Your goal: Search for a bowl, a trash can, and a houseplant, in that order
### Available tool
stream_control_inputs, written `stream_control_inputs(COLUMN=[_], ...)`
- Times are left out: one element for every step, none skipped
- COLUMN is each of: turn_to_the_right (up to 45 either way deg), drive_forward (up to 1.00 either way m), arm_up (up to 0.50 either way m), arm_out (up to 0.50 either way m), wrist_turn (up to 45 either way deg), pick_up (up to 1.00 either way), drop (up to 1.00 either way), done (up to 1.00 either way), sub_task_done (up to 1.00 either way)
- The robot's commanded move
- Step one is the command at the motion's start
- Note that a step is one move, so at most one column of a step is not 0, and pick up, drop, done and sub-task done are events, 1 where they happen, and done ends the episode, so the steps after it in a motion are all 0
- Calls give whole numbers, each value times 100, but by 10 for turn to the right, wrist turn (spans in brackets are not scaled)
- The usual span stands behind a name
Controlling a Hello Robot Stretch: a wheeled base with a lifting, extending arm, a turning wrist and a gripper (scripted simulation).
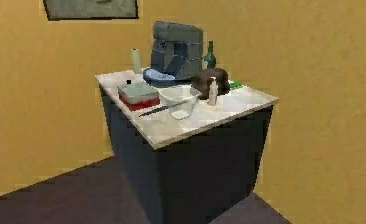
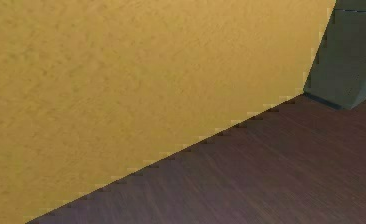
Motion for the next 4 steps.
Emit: stream_control_inputs(turn_to_the_right=[0,450,450,450], drive_forward=[0,0,0,0], arm_up=[0,0,0,0], arm_out=[0,0,0,0], wrist_turn=[0,0,0,0], pick_up=[0,0,0,0], drop=[0,0,0,0], done=[0,0,0,0], sub_task_done=[100,0,0,0])
